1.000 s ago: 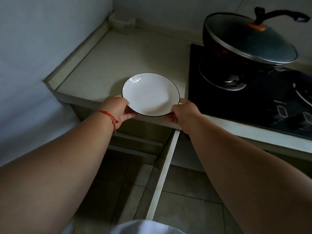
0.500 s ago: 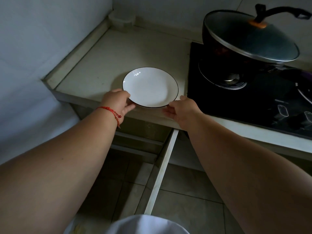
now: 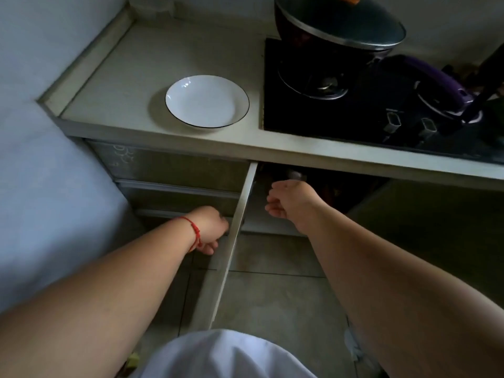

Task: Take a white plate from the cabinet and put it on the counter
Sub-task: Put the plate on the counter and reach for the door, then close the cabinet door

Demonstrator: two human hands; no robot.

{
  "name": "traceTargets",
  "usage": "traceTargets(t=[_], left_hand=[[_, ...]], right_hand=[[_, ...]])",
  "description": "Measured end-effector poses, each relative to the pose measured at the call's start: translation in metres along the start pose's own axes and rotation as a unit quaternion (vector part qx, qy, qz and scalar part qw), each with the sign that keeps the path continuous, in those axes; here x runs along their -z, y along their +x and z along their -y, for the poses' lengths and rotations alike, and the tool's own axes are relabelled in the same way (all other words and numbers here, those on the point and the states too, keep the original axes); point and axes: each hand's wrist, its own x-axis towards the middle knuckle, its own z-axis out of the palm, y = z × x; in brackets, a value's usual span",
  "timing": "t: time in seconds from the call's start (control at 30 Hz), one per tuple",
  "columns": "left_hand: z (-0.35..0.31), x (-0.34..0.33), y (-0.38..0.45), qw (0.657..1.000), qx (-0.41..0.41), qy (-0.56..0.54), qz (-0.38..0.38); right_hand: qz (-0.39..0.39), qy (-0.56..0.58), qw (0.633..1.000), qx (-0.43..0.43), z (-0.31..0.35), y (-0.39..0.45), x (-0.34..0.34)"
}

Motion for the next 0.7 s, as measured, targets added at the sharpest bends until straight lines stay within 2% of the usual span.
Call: traceTargets(t=[0.07, 0.13, 0.2, 0.27, 0.4, 0.53, 0.57, 0.7], left_hand=[[0.008, -0.011, -0.010, 0.997, 0.049, 0.043, 0.029], [0.008, -0.022, -0.028, 0.984, 0.064, 0.157, 0.057], [0.009, -0.035, -0.033, 0.983, 0.044, 0.178, 0.013], [0.009, -0.049, -0.033, 0.974, 0.021, 0.223, -0.027], [0.005, -0.090, -0.025, 0.993, 0.013, 0.109, -0.045], [-0.005, -0.142, -0.017, 0.998, -0.027, -0.021, -0.047], [-0.010, -0.154, -0.013, 0.998, -0.033, -0.026, -0.043], [-0.037, -0.187, 0.002, 0.994, -0.040, -0.098, -0.007]], right_hand=[[0.009, -0.057, 0.998, -0.002, -0.015, -0.006, 0.010], [0.029, -0.112, 0.993, 0.003, -0.029, -0.010, 0.018], [0.034, -0.151, 0.988, 0.026, -0.045, -0.013, 0.029], [0.048, -0.238, 0.968, 0.057, -0.061, -0.019, 0.040], [0.119, -0.380, 0.914, 0.079, -0.096, -0.035, 0.064], [0.106, -0.542, 0.824, 0.124, -0.121, -0.035, 0.079], [0.086, -0.555, 0.817, 0.130, -0.126, -0.034, 0.084], [-0.018, -0.519, 0.849, 0.097, -0.134, -0.029, 0.113]])
